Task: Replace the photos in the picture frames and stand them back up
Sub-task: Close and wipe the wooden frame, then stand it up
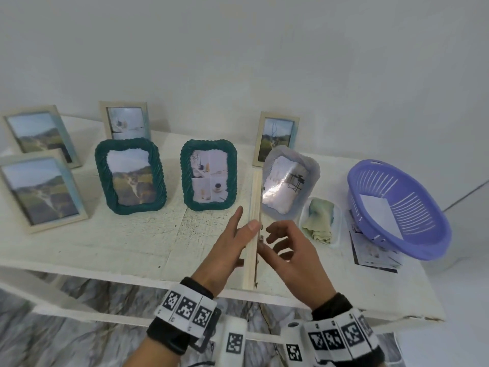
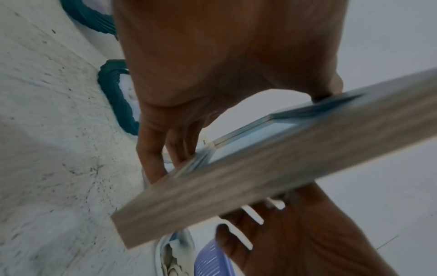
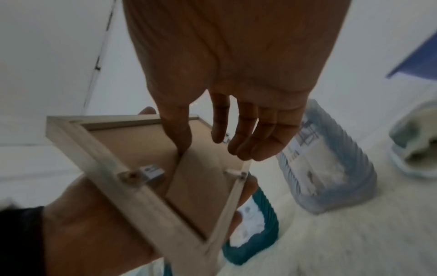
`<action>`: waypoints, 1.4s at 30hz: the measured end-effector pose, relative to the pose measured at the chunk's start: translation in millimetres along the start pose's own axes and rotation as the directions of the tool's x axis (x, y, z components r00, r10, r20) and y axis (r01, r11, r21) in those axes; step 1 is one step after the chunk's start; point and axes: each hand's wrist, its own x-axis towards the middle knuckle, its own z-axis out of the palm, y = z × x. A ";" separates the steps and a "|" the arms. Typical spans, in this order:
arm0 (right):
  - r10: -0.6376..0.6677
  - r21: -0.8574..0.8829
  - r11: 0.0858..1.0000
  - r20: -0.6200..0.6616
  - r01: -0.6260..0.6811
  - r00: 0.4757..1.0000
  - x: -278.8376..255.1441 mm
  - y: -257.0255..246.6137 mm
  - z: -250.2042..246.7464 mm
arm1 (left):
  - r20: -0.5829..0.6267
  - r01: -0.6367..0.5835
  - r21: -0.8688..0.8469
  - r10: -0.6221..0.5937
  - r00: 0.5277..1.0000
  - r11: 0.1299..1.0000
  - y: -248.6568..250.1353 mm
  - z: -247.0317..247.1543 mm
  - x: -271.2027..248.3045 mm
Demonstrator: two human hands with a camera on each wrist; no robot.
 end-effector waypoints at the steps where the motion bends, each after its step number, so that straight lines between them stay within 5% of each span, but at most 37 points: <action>1: -0.038 -0.088 0.995 0.001 0.038 0.999 1.7 0.4 -6.1 | -0.004 0.002 0.017 -0.002 1.000 1.000 1.8 1.1 0.6; 5: -0.220 -0.454 0.869 0.003 0.197 0.976 7.8 -0.2 -28.2 | -0.032 0.003 0.055 -0.001 0.999 0.998 5.5 5.9 3.8; 10: -0.249 -0.657 0.741 -0.077 0.139 0.966 6.9 -3.0 -38.9 | -0.076 0.021 0.123 -0.011 0.997 0.992 13.2 21.6 9.3; 12: -0.133 -0.440 0.894 -0.070 0.089 0.989 5.8 -6.3 -40.4 | -0.109 0.000 0.176 0.019 0.994 0.984 14.3 29.9 12.3; 14: 0.141 0.037 0.989 0.006 -0.141 0.990 7.8 -14.7 -44.6 | -0.126 -0.049 0.232 0.080 0.989 0.971 13.6 35.2 13.2; 17: 0.321 0.451 0.819 0.152 -0.354 0.935 13.2 -16.9 -57.8 | -0.231 -0.092 0.191 0.136 0.963 0.977 16.7 33.9 14.8; 21: 0.318 0.599 0.702 0.221 -0.386 0.922 27.2 -3.6 -75.9 | -0.239 -0.053 0.084 0.072 0.968 0.995 36.4 27.4 15.4; 23: 0.295 0.572 0.724 0.250 -0.387 0.922 34.2 -3.5 -77.4 | -0.200 -0.041 0.096 0.059 0.978 0.995 47.1 25.3 15.4; 31: 0.144 0.472 0.835 0.307 -0.283 0.941 74.3 -30.9 -72.6 | -0.142 -0.062 0.039 0.067 0.988 0.997 91.2 -4.7 34.0; 37: -0.090 0.262 0.962 0.054 0.073 0.994 158.3 -75.9 -55.3 | -0.148 -0.094 0.177 0.121 0.982 0.980 167.0 -56.1 76.1; 42: -0.179 0.158 0.968 -0.108 0.195 0.978 244.5 -123.7 -36.0 | -0.123 -0.148 0.389 0.210 0.970 0.910 254.6 -99.6 128.4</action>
